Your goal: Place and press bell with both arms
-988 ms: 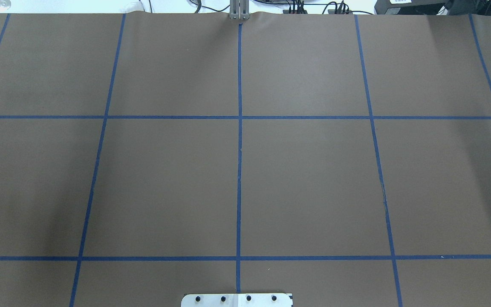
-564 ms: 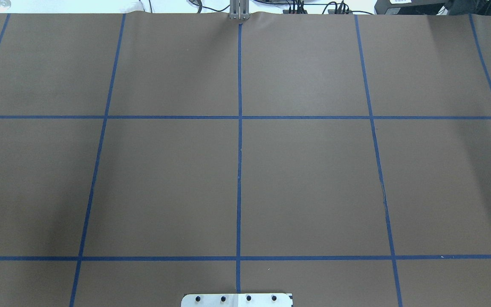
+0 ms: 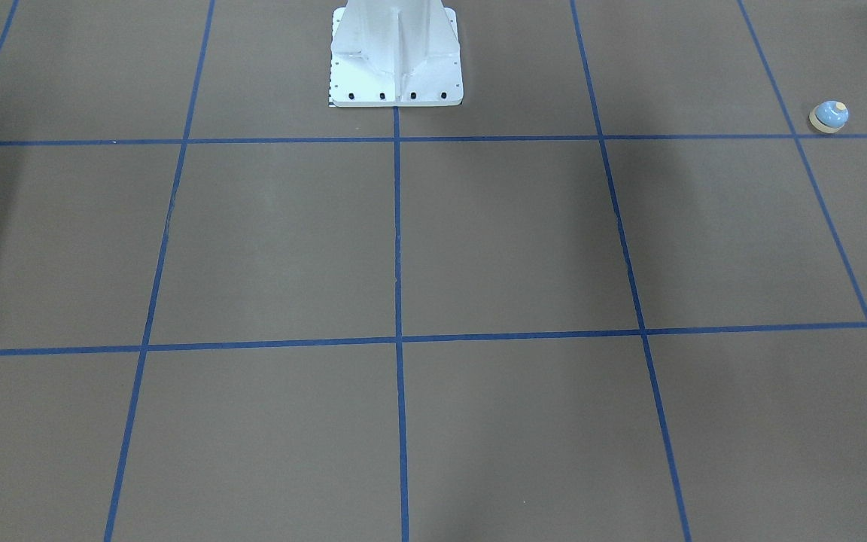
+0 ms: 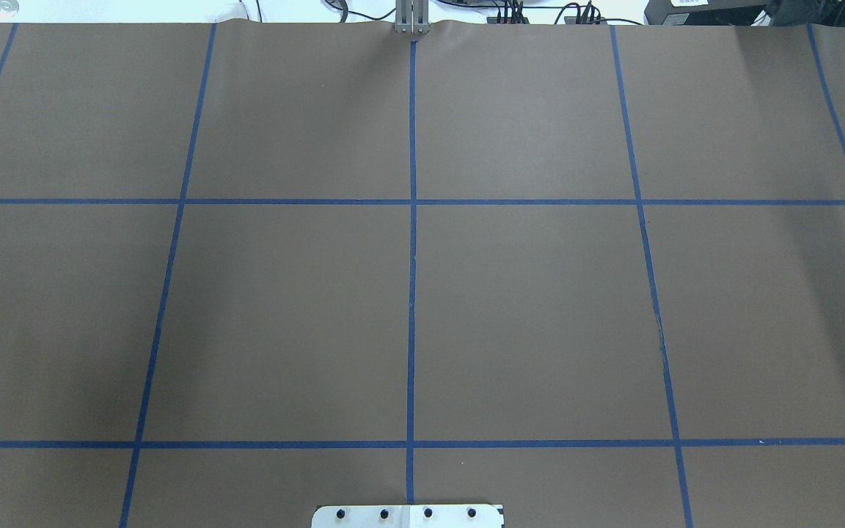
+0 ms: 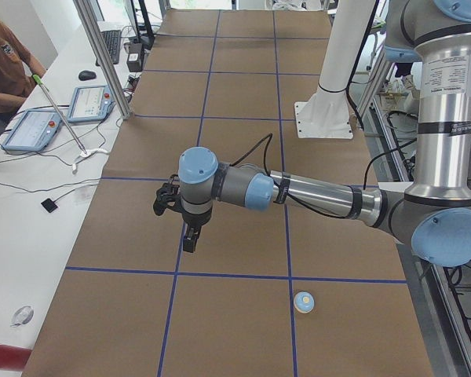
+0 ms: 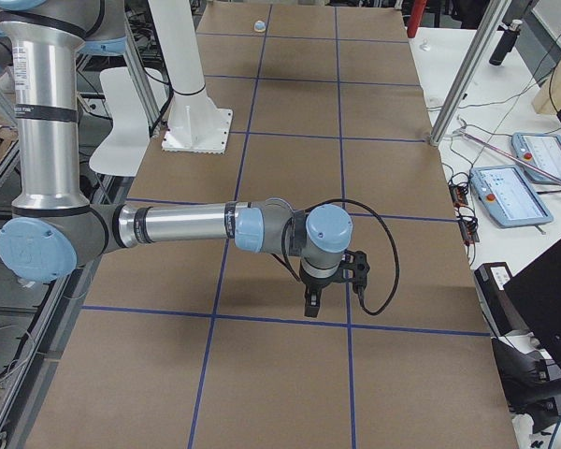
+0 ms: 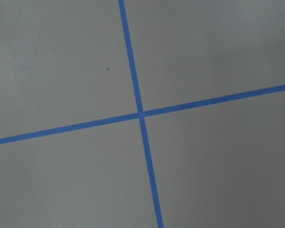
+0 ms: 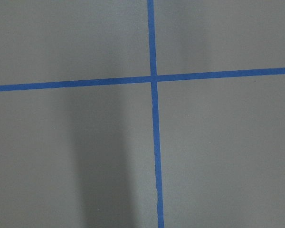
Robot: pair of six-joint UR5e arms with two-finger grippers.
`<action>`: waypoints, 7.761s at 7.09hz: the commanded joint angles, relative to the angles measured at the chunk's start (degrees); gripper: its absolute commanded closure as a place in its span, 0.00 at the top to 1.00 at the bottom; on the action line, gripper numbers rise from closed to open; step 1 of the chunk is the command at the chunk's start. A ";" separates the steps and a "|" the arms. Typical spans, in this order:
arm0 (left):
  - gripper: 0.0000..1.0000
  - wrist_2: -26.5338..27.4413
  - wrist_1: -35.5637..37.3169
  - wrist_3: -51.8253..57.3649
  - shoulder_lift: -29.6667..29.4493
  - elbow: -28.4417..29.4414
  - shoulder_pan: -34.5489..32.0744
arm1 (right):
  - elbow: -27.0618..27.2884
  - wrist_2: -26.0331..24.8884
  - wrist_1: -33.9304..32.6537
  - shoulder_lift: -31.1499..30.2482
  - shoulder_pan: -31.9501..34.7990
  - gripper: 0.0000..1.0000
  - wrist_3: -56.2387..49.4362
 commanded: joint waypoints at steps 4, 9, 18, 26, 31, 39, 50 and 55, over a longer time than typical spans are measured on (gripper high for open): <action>1.00 15.18 0.04 -36.99 12.61 -17.94 8.58 | 0.51 -0.35 0.00 -0.44 -0.06 1.00 0.02; 1.00 37.85 2.65 -76.91 22.67 -23.36 31.64 | 0.95 -1.40 -0.44 -0.88 0.03 1.00 0.02; 1.00 41.17 23.76 -143.78 23.65 -13.96 59.05 | 0.95 -1.84 0.00 -0.35 -0.32 1.00 -0.33; 1.00 39.77 24.21 -151.21 14.68 3.44 64.96 | 0.77 -2.19 0.00 -0.09 -0.76 1.00 -0.51; 1.00 39.07 20.96 -152.18 14.68 6.88 67.33 | 0.86 -2.19 0.00 0.26 -0.76 1.00 -0.59; 0.51 36.95 20.61 -154.64 15.03 8.02 71.90 | 0.95 -3.07 0.09 0.52 -0.76 1.00 -0.68; 0.00 58.20 20.52 -115.24 7.43 1.60 47.08 | 0.51 -3.86 0.00 1.84 -1.55 1.00 -0.07; 0.00 69.64 -0.08 -93.17 -15.50 9.58 43.34 | 0.34 -3.69 0.00 2.02 -1.73 1.00 0.02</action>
